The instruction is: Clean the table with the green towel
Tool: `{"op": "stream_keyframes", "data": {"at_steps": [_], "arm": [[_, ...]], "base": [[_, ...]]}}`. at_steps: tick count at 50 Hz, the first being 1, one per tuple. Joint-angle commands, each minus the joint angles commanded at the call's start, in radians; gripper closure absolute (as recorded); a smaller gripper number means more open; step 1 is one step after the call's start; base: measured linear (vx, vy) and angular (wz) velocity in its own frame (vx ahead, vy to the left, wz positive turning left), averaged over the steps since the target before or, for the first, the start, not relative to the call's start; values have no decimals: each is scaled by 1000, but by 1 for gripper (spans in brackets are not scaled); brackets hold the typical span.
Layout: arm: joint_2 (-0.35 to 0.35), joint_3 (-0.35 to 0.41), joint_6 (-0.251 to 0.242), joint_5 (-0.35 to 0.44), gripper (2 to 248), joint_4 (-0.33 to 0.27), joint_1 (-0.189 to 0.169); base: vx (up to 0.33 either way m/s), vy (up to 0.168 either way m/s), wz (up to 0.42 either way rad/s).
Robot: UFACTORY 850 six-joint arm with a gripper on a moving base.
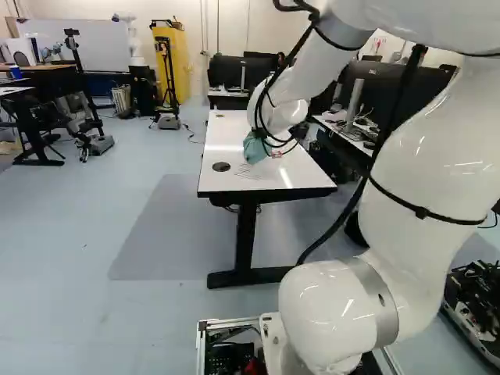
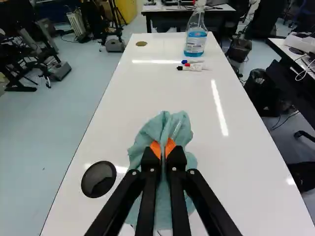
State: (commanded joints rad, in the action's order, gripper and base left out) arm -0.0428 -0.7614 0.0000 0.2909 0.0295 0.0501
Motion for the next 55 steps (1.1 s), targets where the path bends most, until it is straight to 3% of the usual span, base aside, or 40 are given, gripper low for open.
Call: {"op": "stream_keyframes", "data": {"at_steps": [24, 55], "arm": [[-16, 41, 0, 18, 220, 0, 1], [-58, 39, 0, 10, 220, 0, 1]], "base": [[0, 0, 0], [0, 0, 0]]}}
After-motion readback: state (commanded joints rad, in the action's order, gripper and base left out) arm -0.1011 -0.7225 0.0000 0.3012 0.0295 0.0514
